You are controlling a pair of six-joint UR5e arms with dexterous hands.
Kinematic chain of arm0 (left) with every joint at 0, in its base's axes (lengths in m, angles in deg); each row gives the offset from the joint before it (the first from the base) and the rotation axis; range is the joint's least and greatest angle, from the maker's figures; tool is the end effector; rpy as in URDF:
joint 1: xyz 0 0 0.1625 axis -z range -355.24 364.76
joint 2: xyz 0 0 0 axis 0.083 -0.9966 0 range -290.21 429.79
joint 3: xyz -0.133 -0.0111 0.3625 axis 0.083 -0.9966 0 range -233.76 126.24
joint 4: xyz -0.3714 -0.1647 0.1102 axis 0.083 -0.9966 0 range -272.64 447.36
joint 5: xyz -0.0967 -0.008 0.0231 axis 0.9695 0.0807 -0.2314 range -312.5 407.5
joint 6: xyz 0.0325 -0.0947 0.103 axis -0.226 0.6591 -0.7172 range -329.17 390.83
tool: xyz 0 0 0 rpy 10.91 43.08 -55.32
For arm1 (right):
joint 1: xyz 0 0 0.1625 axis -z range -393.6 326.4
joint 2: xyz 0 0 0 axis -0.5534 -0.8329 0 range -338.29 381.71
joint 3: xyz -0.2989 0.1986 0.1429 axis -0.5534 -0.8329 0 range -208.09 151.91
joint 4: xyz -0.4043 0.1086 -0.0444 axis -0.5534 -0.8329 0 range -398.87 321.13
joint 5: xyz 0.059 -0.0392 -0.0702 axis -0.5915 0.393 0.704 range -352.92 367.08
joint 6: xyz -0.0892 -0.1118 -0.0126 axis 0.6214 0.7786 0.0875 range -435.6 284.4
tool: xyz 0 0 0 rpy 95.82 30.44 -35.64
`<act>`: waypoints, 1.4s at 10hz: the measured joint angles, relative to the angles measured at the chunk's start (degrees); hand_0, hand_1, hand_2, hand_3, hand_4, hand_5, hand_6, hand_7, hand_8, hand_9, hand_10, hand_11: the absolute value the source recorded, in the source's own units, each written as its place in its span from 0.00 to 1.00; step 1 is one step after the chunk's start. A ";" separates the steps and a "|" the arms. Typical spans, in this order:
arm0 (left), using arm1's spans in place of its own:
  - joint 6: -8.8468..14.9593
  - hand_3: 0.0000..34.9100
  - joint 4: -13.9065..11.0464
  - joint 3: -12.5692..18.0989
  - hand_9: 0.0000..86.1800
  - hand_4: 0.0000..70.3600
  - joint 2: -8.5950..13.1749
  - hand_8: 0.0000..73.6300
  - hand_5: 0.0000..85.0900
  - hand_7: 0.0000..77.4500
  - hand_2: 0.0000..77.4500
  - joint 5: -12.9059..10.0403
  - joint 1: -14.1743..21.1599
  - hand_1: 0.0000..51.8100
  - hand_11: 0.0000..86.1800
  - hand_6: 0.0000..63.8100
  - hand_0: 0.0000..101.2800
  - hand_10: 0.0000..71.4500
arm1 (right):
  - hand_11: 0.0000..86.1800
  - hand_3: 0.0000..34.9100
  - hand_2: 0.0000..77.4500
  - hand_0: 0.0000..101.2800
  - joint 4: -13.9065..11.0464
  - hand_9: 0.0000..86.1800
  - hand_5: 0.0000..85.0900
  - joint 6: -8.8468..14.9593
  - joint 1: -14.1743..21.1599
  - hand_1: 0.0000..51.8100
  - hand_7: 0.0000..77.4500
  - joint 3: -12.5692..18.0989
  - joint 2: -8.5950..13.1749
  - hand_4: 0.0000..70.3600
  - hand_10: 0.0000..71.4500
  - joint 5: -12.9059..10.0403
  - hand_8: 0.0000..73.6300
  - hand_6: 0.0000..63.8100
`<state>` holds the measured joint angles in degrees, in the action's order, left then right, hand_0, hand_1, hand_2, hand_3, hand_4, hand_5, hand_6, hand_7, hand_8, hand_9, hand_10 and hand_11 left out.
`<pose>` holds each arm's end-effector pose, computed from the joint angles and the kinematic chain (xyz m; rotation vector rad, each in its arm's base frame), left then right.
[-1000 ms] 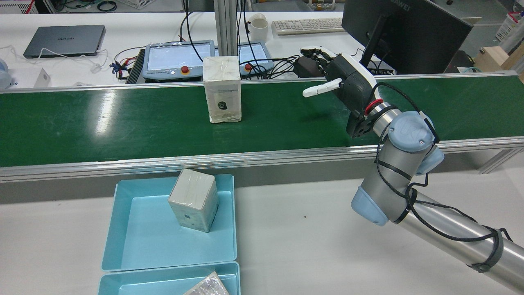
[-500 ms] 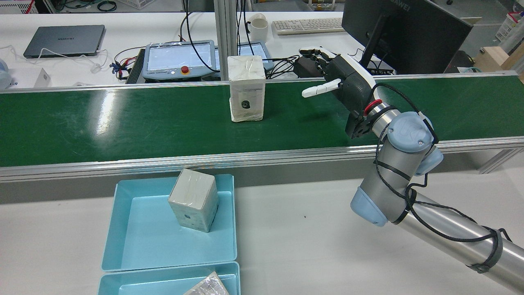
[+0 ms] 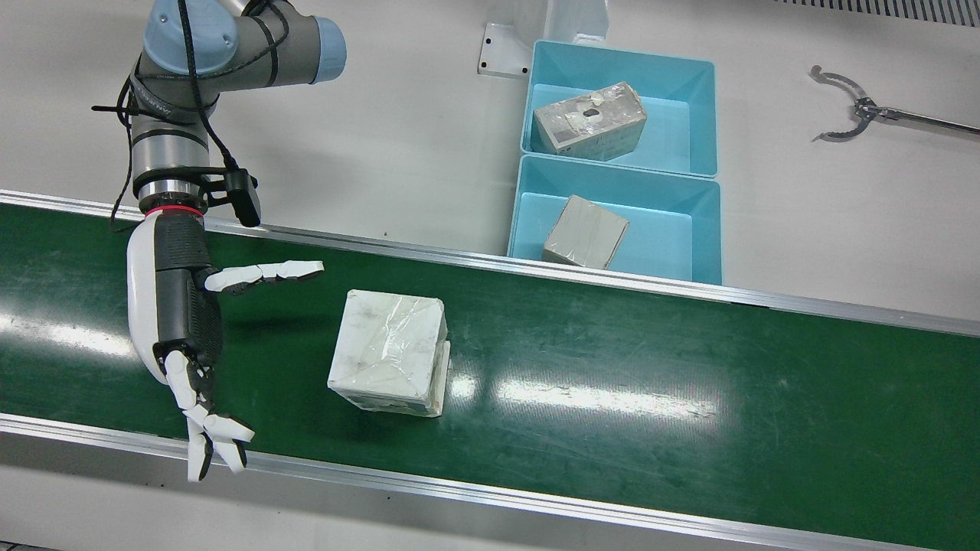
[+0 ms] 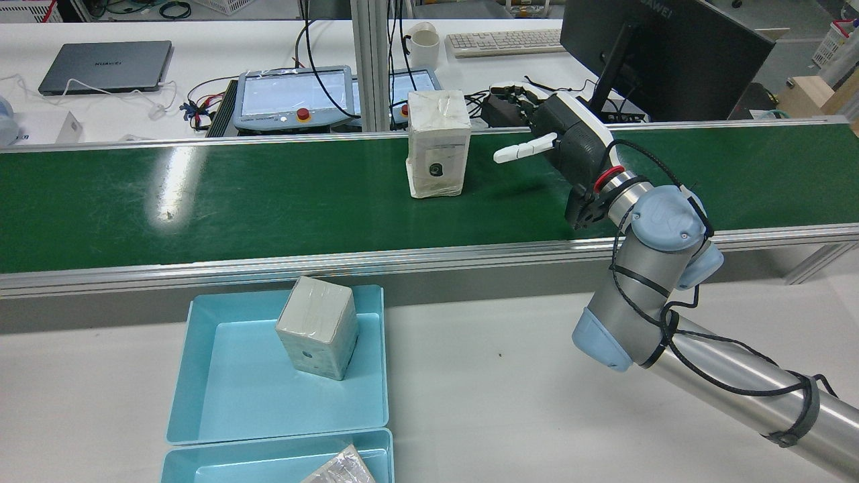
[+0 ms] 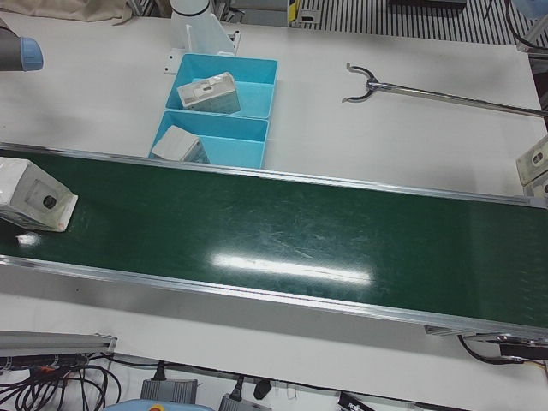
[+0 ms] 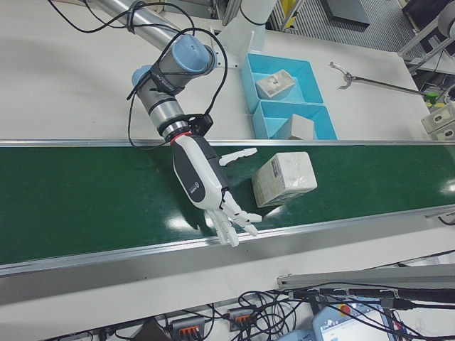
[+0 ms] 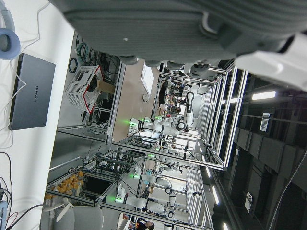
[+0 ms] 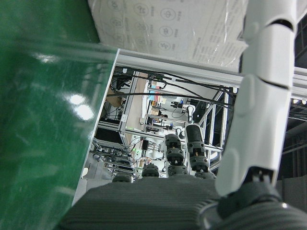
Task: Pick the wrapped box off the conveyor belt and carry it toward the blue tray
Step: 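Move the right hand along the belt and close it around the wrapped box, then lift the wrapped box off the belt with the right hand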
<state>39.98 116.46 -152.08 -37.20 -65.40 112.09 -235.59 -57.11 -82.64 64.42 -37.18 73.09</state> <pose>-0.2524 -0.5490 0.4695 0.2981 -2.0886 2.2409 -0.3054 -0.6441 0.3294 -0.0914 -2.2915 1.6970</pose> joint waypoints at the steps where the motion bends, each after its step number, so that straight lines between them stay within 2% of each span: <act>1: 0.00 0.00 0.00 0.00 0.00 0.00 0.00 0.01 0.01 0.01 0.01 0.00 0.00 0.00 0.01 0.00 0.00 0.00 | 0.01 0.13 0.12 0.46 0.01 0.02 0.31 -0.02 0.04 0.21 0.06 -0.26 0.04 0.07 0.00 0.00 0.01 0.09; 10: 0.00 0.00 0.00 0.00 0.00 0.00 0.00 0.01 0.01 0.01 0.01 0.00 0.00 0.00 0.01 0.00 0.00 0.01 | 0.01 0.13 0.12 0.46 -0.03 0.02 0.31 -0.05 0.75 0.20 0.06 -0.49 0.48 0.07 0.00 -0.21 0.01 0.08; 11: 0.00 0.00 0.00 0.00 0.00 0.00 0.00 0.01 0.01 0.01 0.01 0.00 0.00 0.00 0.01 0.00 0.00 0.01 | 0.01 0.16 0.12 0.46 -0.05 0.02 0.31 -0.06 0.80 0.22 0.06 -0.52 0.55 0.07 0.00 -0.30 0.01 0.08; 12: 0.00 0.00 0.00 0.00 0.00 0.00 0.00 0.01 0.01 0.00 0.01 0.00 0.00 0.00 0.01 0.00 0.00 0.00 | 0.01 0.08 0.14 0.46 -0.06 0.02 0.33 -0.06 0.83 0.22 0.06 -0.57 0.60 0.09 0.00 -0.41 0.01 0.09; 13: 0.00 0.00 0.00 0.00 0.00 0.00 0.00 0.01 0.01 0.01 0.01 0.00 0.00 0.00 0.01 0.00 0.00 0.01 | 0.01 0.08 0.14 0.46 -0.06 0.02 0.33 -0.06 0.83 0.22 0.06 -0.60 0.65 0.09 0.00 -0.69 0.01 0.09; 14: 0.00 0.00 0.00 0.00 0.00 0.00 0.00 0.01 0.01 0.01 0.01 0.00 0.00 0.00 0.01 0.00 0.00 0.01 | 0.01 0.04 0.21 0.46 -0.09 0.02 0.40 -0.09 0.79 0.25 0.15 -0.60 0.65 0.16 0.06 -1.13 0.09 0.19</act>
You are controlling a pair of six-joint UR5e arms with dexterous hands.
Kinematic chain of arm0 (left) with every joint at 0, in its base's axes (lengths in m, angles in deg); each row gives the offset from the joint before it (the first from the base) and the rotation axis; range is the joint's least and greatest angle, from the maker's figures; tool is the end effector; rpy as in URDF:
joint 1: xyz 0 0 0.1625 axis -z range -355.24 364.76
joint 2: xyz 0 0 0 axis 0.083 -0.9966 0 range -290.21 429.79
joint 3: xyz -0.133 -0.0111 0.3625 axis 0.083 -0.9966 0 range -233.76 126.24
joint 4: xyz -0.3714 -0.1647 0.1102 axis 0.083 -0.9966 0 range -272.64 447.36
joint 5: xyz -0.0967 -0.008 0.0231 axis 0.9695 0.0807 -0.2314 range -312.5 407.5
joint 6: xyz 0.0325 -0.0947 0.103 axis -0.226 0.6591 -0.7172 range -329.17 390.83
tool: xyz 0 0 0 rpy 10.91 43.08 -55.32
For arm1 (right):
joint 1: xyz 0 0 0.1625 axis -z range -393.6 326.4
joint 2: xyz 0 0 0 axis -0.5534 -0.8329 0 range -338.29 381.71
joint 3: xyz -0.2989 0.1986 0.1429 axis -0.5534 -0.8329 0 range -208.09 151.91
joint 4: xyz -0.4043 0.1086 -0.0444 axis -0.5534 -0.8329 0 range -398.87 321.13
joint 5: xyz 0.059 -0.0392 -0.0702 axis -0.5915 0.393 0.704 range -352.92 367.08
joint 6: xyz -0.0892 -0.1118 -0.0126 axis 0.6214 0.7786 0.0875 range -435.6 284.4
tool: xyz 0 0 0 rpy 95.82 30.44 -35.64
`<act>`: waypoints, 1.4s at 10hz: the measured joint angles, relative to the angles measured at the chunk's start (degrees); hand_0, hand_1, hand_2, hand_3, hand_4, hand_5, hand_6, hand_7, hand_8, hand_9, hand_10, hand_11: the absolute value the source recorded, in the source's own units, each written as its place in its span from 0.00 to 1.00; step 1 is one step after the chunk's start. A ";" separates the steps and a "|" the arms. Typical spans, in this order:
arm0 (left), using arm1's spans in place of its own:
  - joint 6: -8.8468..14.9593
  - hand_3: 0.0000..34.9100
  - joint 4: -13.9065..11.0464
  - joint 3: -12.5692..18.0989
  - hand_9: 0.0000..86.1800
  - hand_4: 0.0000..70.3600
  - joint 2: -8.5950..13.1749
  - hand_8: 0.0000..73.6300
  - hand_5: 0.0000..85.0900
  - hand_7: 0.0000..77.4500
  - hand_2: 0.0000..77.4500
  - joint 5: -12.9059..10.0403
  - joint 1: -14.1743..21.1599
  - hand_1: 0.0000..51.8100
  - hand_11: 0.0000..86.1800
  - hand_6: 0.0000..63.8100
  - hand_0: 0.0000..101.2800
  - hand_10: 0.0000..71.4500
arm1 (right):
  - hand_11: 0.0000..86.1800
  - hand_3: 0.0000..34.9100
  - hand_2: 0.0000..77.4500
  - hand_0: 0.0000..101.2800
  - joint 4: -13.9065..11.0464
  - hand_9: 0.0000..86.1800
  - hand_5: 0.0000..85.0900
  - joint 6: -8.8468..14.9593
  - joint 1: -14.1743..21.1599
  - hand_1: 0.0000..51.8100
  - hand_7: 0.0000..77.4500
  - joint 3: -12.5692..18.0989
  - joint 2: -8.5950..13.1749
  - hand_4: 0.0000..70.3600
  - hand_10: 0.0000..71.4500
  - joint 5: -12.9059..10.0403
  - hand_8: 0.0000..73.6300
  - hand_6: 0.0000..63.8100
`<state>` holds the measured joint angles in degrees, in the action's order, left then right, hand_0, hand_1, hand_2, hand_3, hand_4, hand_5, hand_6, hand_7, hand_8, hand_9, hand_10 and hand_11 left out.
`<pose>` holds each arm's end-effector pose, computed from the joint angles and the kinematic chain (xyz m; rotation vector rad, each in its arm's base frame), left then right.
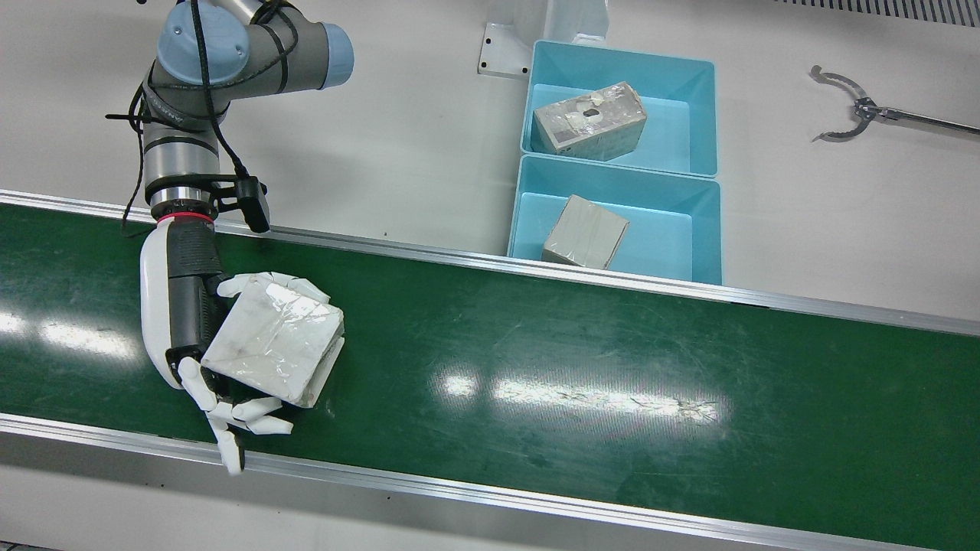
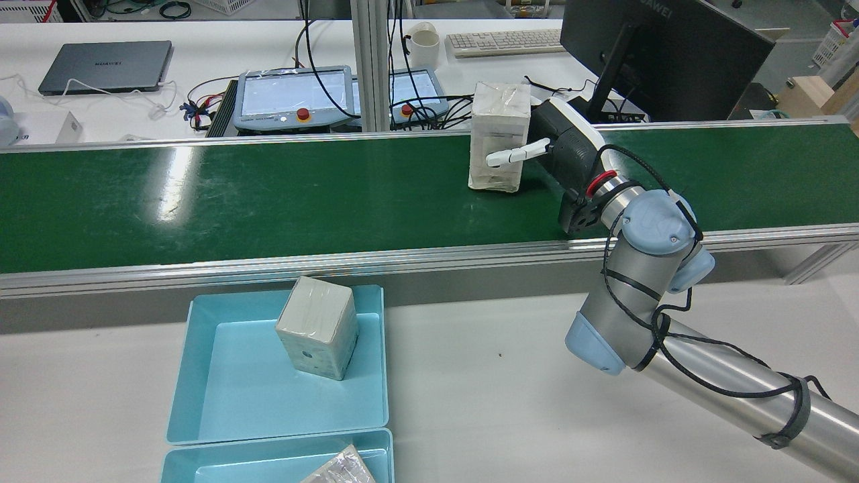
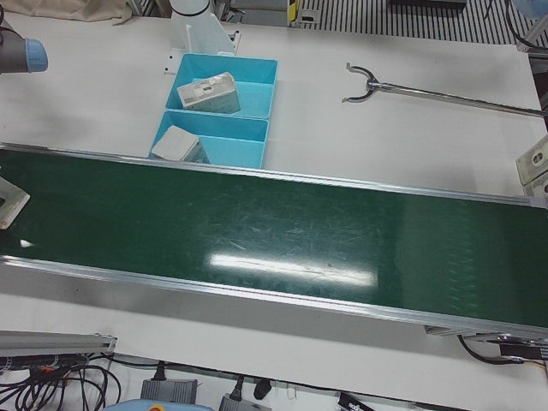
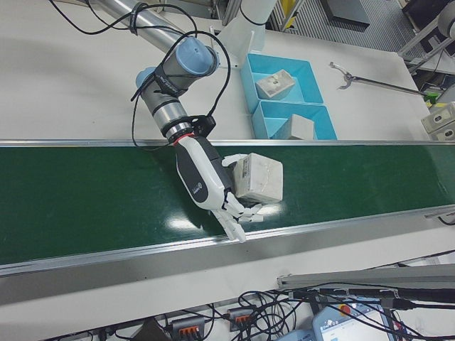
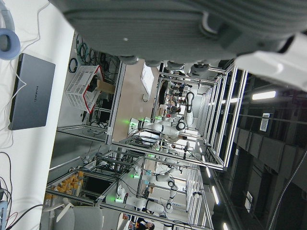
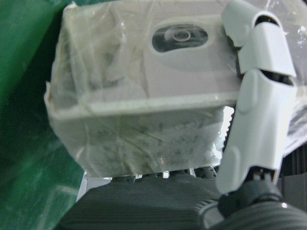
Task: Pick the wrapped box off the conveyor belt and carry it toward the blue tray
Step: 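Lift the wrapped box off the belt with the right hand, then carry the box toward the blue tray, lowering it beside the grey cube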
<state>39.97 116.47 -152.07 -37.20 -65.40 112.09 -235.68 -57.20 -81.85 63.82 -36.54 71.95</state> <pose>-0.2524 -0.5490 0.4697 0.2980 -2.0883 2.2412 -0.3138 -0.6433 0.3274 -0.0915 -2.2932 1.7067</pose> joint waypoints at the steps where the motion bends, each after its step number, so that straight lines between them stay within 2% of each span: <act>1: 0.00 0.00 0.00 0.00 0.00 0.00 0.00 0.01 0.01 0.01 0.01 0.00 0.00 0.00 0.01 0.00 0.00 0.01 | 0.01 0.04 0.34 0.46 -0.08 0.08 0.48 -0.01 -0.06 0.18 0.27 0.08 0.00 0.23 0.18 -0.38 0.21 0.31; 2: 0.00 0.00 0.00 0.00 0.00 0.00 0.00 0.01 0.01 0.01 0.01 0.00 0.00 0.00 0.01 0.00 0.00 0.01 | 0.11 0.02 0.42 0.46 -0.15 0.19 0.54 -0.02 -0.17 0.06 0.38 0.31 -0.01 0.27 0.33 -0.60 0.33 0.43; 3: 0.00 0.00 0.00 0.00 0.00 0.00 0.00 0.01 0.01 0.01 0.01 0.00 0.00 0.00 0.01 0.00 0.00 0.01 | 0.11 0.02 0.42 0.46 -0.17 0.19 0.54 -0.03 -0.28 0.06 0.38 0.91 -0.02 0.27 0.33 -0.68 0.33 0.43; 4: 0.00 0.00 0.00 0.00 0.00 0.00 0.00 0.01 0.01 0.01 0.01 0.00 0.00 0.00 0.01 0.00 0.00 0.00 | 0.34 0.03 0.44 0.46 -0.17 0.39 0.62 0.16 -0.33 0.02 0.45 2.20 -0.05 0.33 0.57 -0.66 0.56 0.54; 5: 0.00 0.00 0.00 0.00 0.00 0.00 0.00 0.01 0.01 0.00 0.01 0.00 0.00 0.00 0.01 0.00 0.00 0.01 | 0.41 0.01 0.44 0.46 -0.16 0.46 0.64 0.87 -0.27 0.02 0.47 4.07 -0.03 0.34 0.67 -0.62 0.65 0.58; 6: 0.00 0.00 0.00 0.00 0.00 0.00 0.00 0.01 0.01 0.00 0.01 0.00 0.00 0.00 0.01 0.00 0.00 0.01 | 0.46 0.00 0.44 0.45 -0.13 0.51 0.66 2.57 0.03 0.01 0.49 6.57 0.00 0.34 0.74 -0.58 0.70 0.61; 7: 0.00 0.00 0.00 0.00 0.00 0.00 0.00 0.01 0.01 0.00 0.01 0.00 0.00 0.00 0.01 0.00 0.00 0.01 | 0.67 0.00 0.46 0.42 -0.08 0.58 0.76 4.63 0.61 0.01 0.52 9.02 0.03 0.22 0.74 -0.60 0.79 0.64; 8: 0.00 0.00 0.00 0.00 0.00 0.00 0.00 0.01 0.01 0.00 0.01 0.00 0.00 0.00 0.01 0.00 0.00 0.01 | 0.67 0.00 0.46 0.42 0.27 0.58 0.76 6.24 1.46 0.01 0.52 10.92 0.07 0.22 0.74 -0.62 0.79 0.64; 9: 0.00 0.00 0.00 0.00 0.00 0.00 0.00 0.01 0.01 0.00 0.01 0.00 0.00 0.00 0.01 0.00 0.00 0.01 | 0.80 0.00 0.48 0.42 1.29 0.63 0.81 7.22 2.52 0.00 0.55 12.02 0.10 0.17 0.74 -0.65 0.82 0.65; 10: 0.00 0.00 0.00 0.00 0.00 0.00 0.00 0.01 0.01 0.00 0.01 0.00 0.00 0.00 0.01 0.00 0.00 0.01 | 0.80 0.00 0.48 0.42 2.61 0.63 0.81 7.78 3.78 0.00 0.55 12.58 0.12 0.17 0.74 -0.68 0.82 0.65; 11: 0.00 0.00 0.00 0.00 0.00 0.00 0.00 0.01 0.01 0.01 0.01 0.00 0.00 0.00 0.01 0.00 0.00 0.01 | 0.82 0.00 0.42 0.41 3.77 0.81 0.83 8.13 5.28 0.01 0.62 12.88 0.34 0.12 0.81 -0.70 0.85 0.66; 14: 0.00 0.00 0.00 0.00 0.00 0.00 0.00 0.01 0.01 0.01 0.01 0.00 0.00 0.00 0.01 0.00 0.00 0.01 | 0.82 0.00 0.42 0.42 5.08 0.82 0.81 9.47 10.31 0.01 0.62 13.08 2.08 0.13 0.82 -2.24 0.84 0.66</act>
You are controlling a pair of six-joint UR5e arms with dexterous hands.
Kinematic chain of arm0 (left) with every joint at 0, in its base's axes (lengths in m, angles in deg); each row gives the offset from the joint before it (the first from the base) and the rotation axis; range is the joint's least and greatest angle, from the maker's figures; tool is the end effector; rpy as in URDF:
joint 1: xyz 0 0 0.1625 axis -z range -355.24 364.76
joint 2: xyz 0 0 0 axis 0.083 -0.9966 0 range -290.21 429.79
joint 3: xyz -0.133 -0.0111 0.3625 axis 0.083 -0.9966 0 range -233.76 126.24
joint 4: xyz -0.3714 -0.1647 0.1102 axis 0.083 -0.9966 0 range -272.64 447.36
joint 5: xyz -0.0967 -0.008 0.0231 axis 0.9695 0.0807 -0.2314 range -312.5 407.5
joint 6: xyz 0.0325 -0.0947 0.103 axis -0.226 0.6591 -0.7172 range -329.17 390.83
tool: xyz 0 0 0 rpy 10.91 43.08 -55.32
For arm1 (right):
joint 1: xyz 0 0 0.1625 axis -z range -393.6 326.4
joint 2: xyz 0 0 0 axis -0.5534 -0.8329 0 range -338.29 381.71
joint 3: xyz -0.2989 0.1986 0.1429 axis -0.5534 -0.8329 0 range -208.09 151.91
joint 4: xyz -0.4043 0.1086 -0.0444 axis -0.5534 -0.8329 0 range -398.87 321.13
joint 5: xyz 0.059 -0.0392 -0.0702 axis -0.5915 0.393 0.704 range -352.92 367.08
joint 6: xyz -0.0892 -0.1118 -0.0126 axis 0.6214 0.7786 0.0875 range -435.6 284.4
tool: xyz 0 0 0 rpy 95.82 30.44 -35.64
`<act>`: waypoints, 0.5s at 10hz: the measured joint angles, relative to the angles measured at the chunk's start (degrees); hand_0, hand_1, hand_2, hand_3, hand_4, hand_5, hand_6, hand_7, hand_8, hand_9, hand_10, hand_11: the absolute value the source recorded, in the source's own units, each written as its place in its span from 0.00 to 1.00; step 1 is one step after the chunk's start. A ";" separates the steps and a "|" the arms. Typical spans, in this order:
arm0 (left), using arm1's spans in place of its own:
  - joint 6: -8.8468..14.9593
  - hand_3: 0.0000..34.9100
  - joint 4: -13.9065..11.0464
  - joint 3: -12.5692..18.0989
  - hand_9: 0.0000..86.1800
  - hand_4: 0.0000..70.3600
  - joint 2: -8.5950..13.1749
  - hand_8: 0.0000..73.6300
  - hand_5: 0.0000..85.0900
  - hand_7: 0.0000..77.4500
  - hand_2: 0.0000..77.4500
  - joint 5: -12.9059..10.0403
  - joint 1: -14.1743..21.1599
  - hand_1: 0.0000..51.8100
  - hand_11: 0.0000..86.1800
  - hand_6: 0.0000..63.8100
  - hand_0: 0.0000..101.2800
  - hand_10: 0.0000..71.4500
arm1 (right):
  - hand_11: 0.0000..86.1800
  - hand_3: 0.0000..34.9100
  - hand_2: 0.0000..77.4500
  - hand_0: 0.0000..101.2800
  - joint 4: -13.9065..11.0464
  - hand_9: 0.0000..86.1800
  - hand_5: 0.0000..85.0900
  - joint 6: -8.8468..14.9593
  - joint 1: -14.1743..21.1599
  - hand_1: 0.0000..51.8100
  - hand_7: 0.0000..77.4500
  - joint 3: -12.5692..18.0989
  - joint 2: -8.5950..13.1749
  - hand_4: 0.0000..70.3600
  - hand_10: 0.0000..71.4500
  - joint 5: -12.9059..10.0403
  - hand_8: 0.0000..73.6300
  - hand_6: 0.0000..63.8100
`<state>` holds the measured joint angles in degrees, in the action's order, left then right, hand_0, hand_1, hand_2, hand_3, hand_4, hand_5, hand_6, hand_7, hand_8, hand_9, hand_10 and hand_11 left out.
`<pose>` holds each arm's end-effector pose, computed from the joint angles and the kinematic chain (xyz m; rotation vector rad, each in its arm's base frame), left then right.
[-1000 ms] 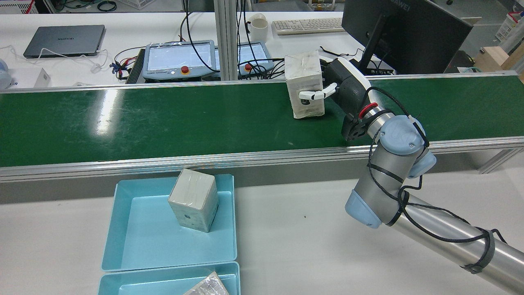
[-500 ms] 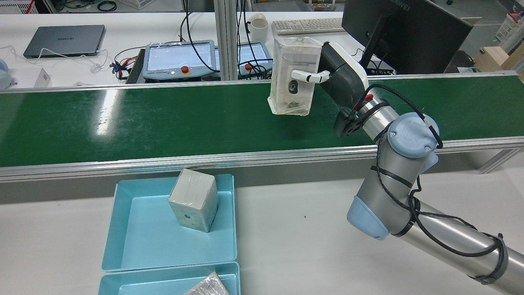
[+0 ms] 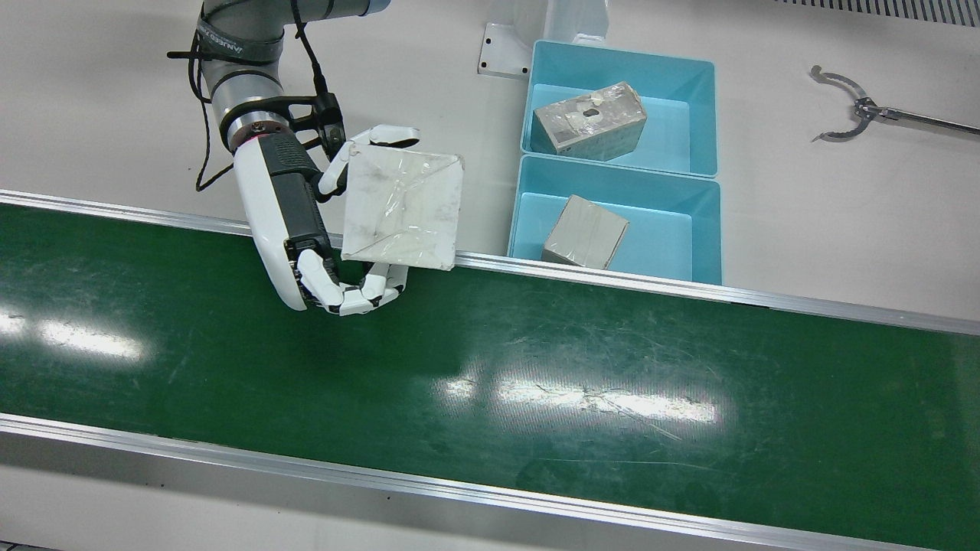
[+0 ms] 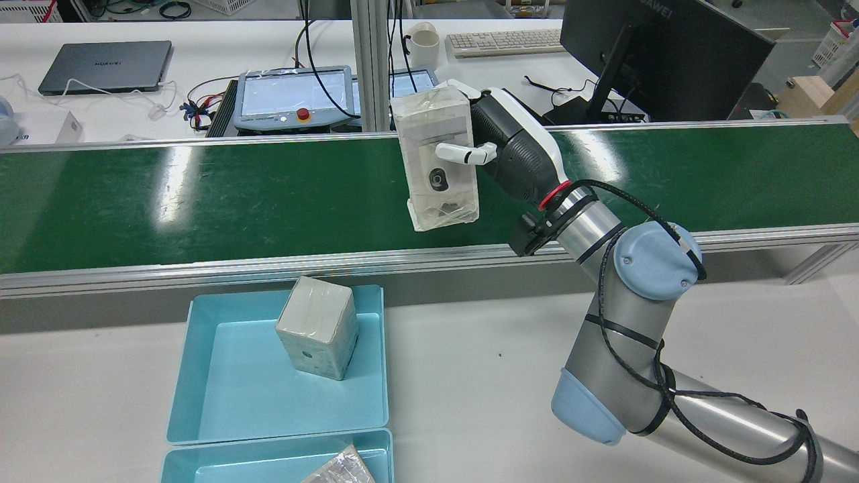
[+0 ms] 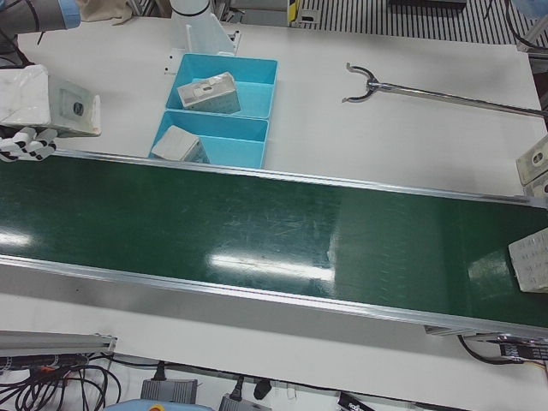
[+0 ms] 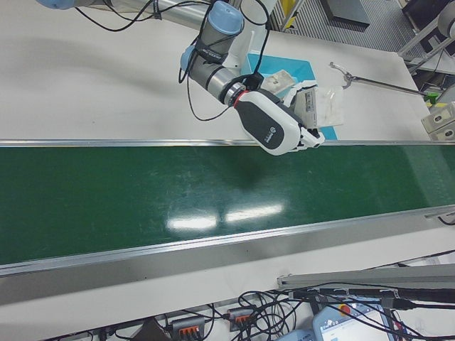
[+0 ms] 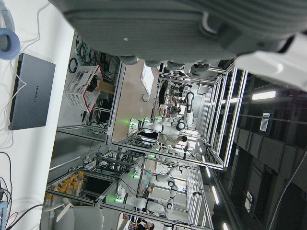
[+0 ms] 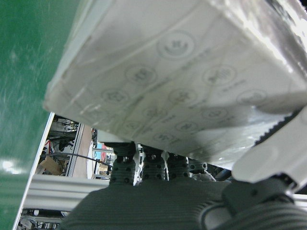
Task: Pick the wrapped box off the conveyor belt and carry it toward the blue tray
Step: 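Carry the box toward the blue tray, lowering it beside the grey cube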
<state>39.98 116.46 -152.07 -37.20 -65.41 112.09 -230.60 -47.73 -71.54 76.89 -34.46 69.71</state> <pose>-0.2524 -0.5491 0.4696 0.2983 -2.0884 2.2411 -0.3821 -0.5506 0.1856 -0.2320 -2.5561 1.3704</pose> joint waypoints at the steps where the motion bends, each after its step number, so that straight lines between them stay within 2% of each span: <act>1: 0.00 0.00 0.00 0.00 0.00 0.00 0.00 0.01 0.01 0.01 0.01 0.00 0.00 0.00 0.01 0.00 0.00 0.01 | 0.82 0.00 0.42 0.42 0.40 0.83 0.82 0.84 1.73 0.01 0.62 0.00 0.68 0.12 0.82 -0.49 0.79 0.66; 3: 0.00 0.00 0.00 0.00 0.00 0.00 0.00 0.01 0.01 0.00 0.01 0.00 0.00 0.00 0.01 0.00 0.00 0.01 | 0.82 0.00 0.35 0.42 2.20 0.78 0.82 2.78 5.55 0.01 0.61 -0.04 1.74 0.11 0.76 -2.29 0.73 0.66; 4: 0.00 0.00 0.00 0.00 0.00 0.00 0.00 0.01 0.01 0.00 0.01 0.00 0.00 0.00 0.01 0.00 0.00 0.01 | 0.82 0.00 0.35 0.42 3.15 0.72 0.82 3.78 7.67 0.01 0.61 -0.07 2.16 0.10 0.73 -3.87 0.70 0.66; 5: 0.00 0.00 0.00 0.00 0.00 0.00 0.00 0.01 0.01 0.00 0.01 0.00 0.00 0.00 0.01 0.00 0.00 0.01 | 0.82 0.00 0.35 0.42 3.88 0.72 0.82 5.27 9.81 0.01 0.61 -0.13 3.01 0.10 0.69 -5.41 0.70 0.66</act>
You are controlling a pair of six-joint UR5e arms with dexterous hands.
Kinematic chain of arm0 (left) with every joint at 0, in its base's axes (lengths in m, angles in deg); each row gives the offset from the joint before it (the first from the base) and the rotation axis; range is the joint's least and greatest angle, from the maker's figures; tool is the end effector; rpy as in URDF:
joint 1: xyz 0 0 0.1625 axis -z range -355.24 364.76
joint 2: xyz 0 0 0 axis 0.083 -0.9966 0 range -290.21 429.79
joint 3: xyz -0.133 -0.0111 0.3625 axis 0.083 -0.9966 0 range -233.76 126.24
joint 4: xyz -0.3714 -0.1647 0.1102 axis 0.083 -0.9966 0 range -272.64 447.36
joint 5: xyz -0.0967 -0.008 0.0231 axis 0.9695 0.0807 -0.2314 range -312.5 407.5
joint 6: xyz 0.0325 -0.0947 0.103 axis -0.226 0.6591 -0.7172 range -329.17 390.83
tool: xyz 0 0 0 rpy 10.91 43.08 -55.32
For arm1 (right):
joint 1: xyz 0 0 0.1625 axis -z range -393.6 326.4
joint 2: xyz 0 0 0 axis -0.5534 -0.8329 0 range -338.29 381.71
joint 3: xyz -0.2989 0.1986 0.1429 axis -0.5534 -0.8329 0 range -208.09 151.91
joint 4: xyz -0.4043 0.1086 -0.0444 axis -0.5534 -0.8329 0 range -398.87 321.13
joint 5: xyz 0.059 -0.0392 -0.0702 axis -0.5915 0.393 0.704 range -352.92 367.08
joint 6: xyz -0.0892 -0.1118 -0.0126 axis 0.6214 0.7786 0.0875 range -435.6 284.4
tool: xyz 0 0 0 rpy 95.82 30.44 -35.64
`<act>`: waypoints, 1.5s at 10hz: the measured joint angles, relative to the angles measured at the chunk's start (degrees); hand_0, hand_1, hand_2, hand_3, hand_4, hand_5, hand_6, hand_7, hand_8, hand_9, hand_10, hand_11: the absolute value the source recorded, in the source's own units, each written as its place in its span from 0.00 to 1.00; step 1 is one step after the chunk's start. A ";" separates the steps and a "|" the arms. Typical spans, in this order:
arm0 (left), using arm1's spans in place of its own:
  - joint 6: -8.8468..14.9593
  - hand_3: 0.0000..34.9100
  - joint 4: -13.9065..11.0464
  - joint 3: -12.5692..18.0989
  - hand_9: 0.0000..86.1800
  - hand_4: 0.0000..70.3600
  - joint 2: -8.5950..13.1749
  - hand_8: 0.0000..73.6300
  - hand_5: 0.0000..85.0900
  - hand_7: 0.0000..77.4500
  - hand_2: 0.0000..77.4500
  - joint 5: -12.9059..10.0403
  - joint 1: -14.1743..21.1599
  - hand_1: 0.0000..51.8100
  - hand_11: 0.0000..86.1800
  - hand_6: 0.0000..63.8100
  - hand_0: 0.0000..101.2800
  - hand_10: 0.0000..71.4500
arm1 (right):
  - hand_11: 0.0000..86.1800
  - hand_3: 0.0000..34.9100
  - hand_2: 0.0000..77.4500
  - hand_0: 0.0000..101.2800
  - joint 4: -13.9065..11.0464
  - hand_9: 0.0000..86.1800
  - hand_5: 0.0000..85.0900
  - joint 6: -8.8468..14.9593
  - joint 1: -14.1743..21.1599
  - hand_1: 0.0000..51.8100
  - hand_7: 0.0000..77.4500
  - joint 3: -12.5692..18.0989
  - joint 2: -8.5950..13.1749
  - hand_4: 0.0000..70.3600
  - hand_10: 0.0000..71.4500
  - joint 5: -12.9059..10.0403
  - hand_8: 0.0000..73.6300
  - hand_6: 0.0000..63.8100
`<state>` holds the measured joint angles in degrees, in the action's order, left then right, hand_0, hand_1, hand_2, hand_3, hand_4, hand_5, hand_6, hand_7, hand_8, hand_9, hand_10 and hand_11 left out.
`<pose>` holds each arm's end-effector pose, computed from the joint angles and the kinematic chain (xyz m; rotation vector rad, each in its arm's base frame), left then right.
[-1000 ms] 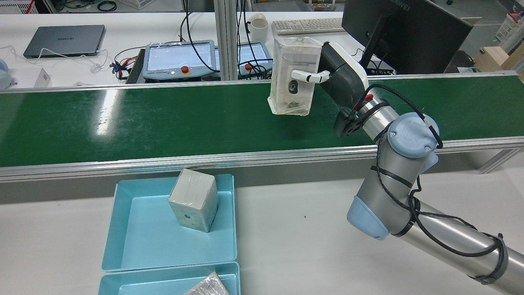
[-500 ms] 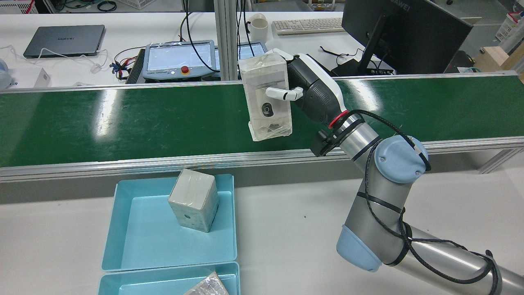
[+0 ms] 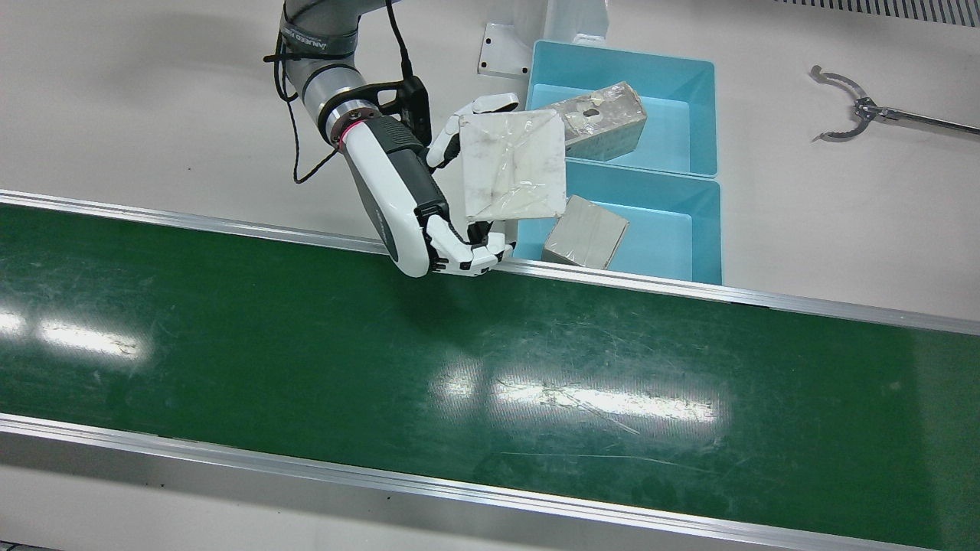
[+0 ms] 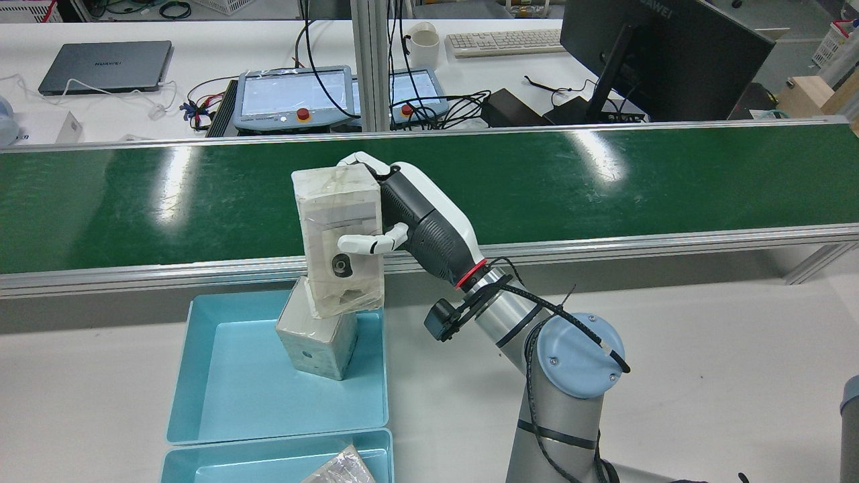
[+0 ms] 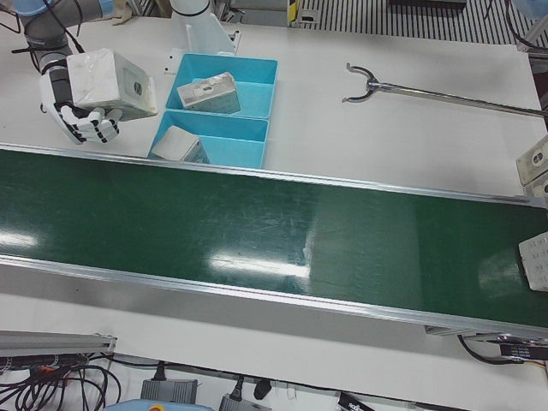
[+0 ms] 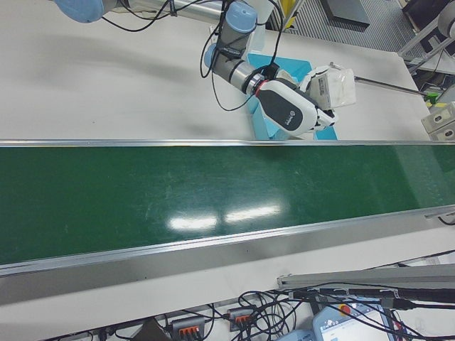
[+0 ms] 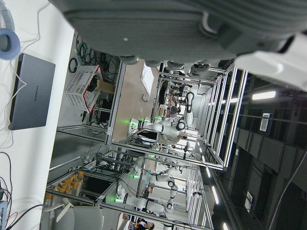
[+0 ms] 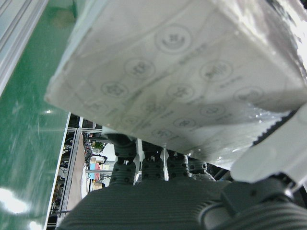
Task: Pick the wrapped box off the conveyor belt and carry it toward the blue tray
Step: 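Carry the box toward the blue tray, lowering it beside the grey cube, then open the right hand to release the box into the blue tray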
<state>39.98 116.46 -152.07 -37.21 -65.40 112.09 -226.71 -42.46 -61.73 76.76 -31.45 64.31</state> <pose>-0.2524 -0.5491 0.4695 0.2981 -2.0886 2.2409 -0.4608 -0.4856 0.1466 -0.3304 -2.6057 1.3150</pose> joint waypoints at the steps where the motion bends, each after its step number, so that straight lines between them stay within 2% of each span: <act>1: 0.00 0.00 0.00 0.00 0.00 0.00 0.00 0.01 0.01 0.00 0.01 0.00 0.00 0.00 0.01 0.00 0.00 0.01 | 0.82 0.00 0.35 0.42 0.48 0.72 0.82 1.75 1.70 0.01 0.61 -0.06 0.87 0.10 0.69 -1.24 0.70 0.66; 2: 0.00 0.00 0.00 0.00 0.00 0.00 0.00 0.01 0.01 0.00 0.01 0.00 0.00 0.00 0.01 0.00 0.00 0.01 | 0.76 0.00 0.34 0.42 1.15 0.70 0.82 3.55 3.22 0.01 0.61 -0.11 1.64 0.10 0.66 -2.48 0.67 0.66; 3: 0.00 0.00 0.00 0.00 0.00 0.00 0.00 0.01 0.01 0.00 0.01 0.00 0.00 0.00 0.01 0.00 0.00 0.01 | 0.72 0.00 0.34 0.43 1.87 0.70 0.83 4.74 4.28 0.01 0.61 -0.19 2.07 0.12 0.61 -3.41 0.66 0.64; 4: 0.00 0.00 0.00 0.00 0.00 0.00 0.00 0.01 0.01 0.01 0.01 0.00 0.00 0.00 0.01 0.00 0.00 0.01 | 0.70 0.00 0.37 0.44 2.51 0.70 0.83 5.50 5.00 0.01 0.61 -0.32 2.26 0.12 0.60 -4.06 0.65 0.64; 5: 0.00 0.00 0.00 0.00 0.00 0.00 0.00 0.01 0.01 0.01 0.01 0.00 0.00 0.00 0.01 0.00 0.00 0.01 | 0.69 0.00 0.37 0.44 2.86 0.28 0.83 5.85 5.51 0.01 0.61 -0.46 2.29 0.12 0.60 -4.40 0.62 0.64; 6: 0.00 0.00 0.00 0.00 0.00 0.00 0.00 0.01 0.01 0.01 0.01 0.00 0.00 0.00 0.01 0.00 0.00 0.01 | 0.69 0.00 0.37 0.44 3.03 0.35 0.83 6.01 5.84 0.01 0.61 -0.60 2.29 0.14 0.59 -4.55 0.64 0.64; 7: 0.00 0.00 0.00 0.00 0.01 0.00 0.00 0.01 0.01 0.01 0.01 0.00 0.00 0.00 0.01 0.00 0.00 0.01 | 0.61 0.00 0.37 0.45 3.11 0.45 0.83 6.09 6.11 0.01 0.61 -0.69 2.29 0.16 0.49 -4.64 0.56 0.64; 8: 0.00 0.00 0.00 0.00 0.01 0.00 0.00 0.01 0.01 0.01 0.01 0.00 0.00 0.00 0.01 0.00 0.00 0.01 | 0.61 0.00 0.37 0.45 3.15 0.45 0.83 6.11 6.30 0.01 0.61 -0.73 2.28 0.16 0.49 -4.67 0.56 0.64; 9: 0.00 0.00 0.00 0.00 0.00 0.00 0.00 0.01 0.01 0.01 0.01 0.00 0.00 0.00 0.01 0.00 0.00 0.01 | 0.42 0.00 0.37 0.45 3.17 0.34 0.69 6.13 6.38 0.01 0.61 -0.79 2.25 0.19 0.20 -4.70 0.30 0.64; 10: 0.00 0.00 0.00 0.00 0.01 0.00 0.00 0.01 0.01 0.01 0.01 0.00 0.00 0.00 0.01 0.00 0.00 0.01 | 0.42 0.00 0.37 0.45 3.18 0.34 0.69 6.12 6.40 0.01 0.61 -0.83 2.22 0.19 0.20 -4.73 0.30 0.64; 11: 0.00 0.00 0.00 0.00 0.01 0.00 0.00 0.01 0.01 0.01 0.01 0.00 0.00 0.00 0.01 0.00 0.00 0.01 | 0.14 0.08 0.26 0.46 3.16 0.08 0.43 6.09 6.40 0.02 0.61 -0.85 2.17 0.09 0.04 -4.74 0.00 0.64; 12: 0.00 0.00 0.00 0.00 0.00 0.00 0.00 0.01 0.01 0.00 0.01 0.00 0.00 0.00 0.01 0.00 0.00 0.01 | 0.14 0.08 0.26 0.46 3.13 0.08 0.43 6.08 6.41 0.02 0.61 -0.86 2.14 0.09 0.04 -4.75 0.00 0.64; 13: 0.00 0.00 0.00 0.00 0.00 0.00 0.00 0.01 0.01 0.01 0.01 0.00 0.00 0.00 0.01 0.00 0.00 0.01 | 0.06 0.26 0.09 0.46 3.12 0.02 0.31 6.07 6.42 0.29 0.49 -0.85 2.12 0.09 0.04 -4.76 0.01 0.49; 15: 0.00 0.00 0.00 0.00 0.01 0.00 0.00 0.01 0.01 0.00 0.01 0.00 0.00 0.00 0.01 0.00 0.00 0.01 | 0.06 0.26 0.11 0.45 3.10 0.02 0.31 6.01 6.40 0.29 0.49 -0.83 2.07 0.09 0.04 -4.76 0.01 0.49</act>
<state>39.97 116.46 -152.07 -37.21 -65.40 112.09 -223.61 -36.45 -55.33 75.93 -29.38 59.55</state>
